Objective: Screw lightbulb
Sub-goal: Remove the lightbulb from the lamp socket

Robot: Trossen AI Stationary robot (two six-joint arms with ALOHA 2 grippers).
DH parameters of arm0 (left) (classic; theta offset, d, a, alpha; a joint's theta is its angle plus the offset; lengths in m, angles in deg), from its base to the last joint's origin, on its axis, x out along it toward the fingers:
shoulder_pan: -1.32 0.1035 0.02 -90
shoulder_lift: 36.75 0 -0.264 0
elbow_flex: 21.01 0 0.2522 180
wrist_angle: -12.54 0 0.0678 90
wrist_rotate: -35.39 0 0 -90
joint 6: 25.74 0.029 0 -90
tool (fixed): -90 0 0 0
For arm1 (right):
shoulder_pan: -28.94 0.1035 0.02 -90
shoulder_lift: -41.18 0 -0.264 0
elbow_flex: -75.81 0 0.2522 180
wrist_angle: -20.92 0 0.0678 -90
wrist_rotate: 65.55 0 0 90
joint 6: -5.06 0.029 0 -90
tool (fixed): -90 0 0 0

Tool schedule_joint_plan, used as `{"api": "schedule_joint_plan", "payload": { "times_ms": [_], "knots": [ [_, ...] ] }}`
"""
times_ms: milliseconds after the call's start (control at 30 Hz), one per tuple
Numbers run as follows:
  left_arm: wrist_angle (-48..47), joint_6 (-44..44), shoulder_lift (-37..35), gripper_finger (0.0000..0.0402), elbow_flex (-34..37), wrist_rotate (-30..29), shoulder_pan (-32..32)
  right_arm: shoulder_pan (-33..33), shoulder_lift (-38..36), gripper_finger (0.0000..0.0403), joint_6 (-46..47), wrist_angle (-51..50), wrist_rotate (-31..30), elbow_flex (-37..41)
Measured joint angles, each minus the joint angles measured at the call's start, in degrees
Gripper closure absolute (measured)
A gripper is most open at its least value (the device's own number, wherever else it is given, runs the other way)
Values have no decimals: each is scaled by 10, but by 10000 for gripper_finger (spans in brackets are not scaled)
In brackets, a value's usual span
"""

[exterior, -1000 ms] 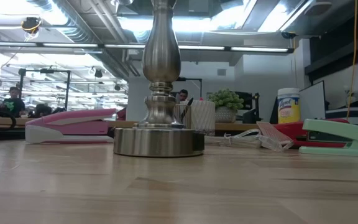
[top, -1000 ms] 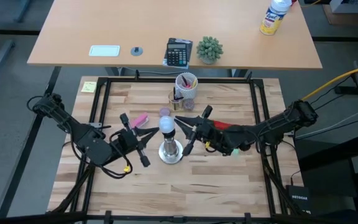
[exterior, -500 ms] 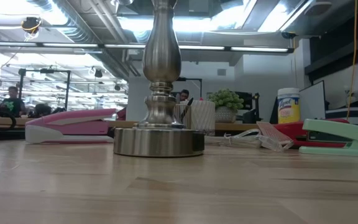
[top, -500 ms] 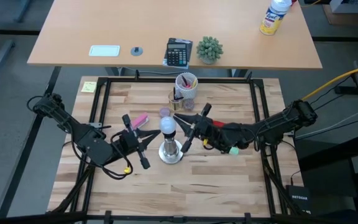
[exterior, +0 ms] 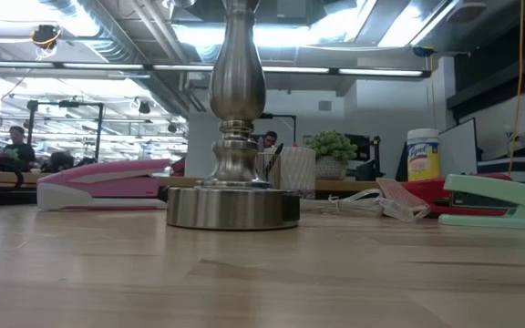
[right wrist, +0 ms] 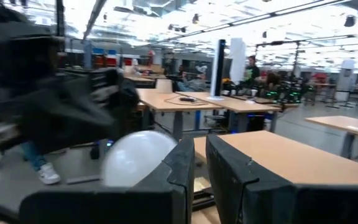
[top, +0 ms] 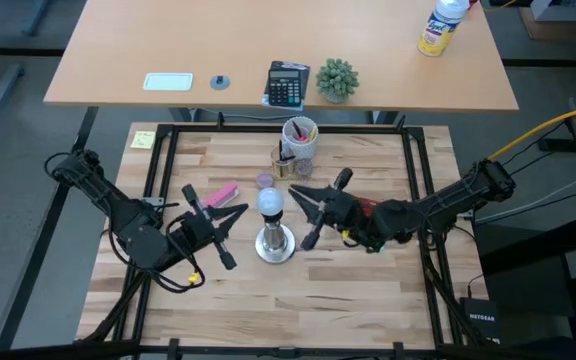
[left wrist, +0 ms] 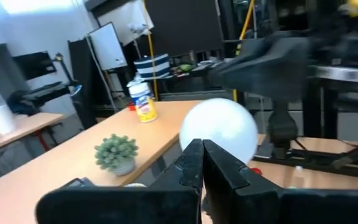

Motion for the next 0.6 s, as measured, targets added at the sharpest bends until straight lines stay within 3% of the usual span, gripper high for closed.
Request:
{"api": "schedule_joint_plan", "payload": {
  "times_ms": [300,600],
  "knots": [
    [1,14,0,400,0,-7,46,28,2,355,31,-7,15,0],
    [-33,-25,-1,400,0,31,63,20,14,355,59,-20,36,0]
  ]
}}
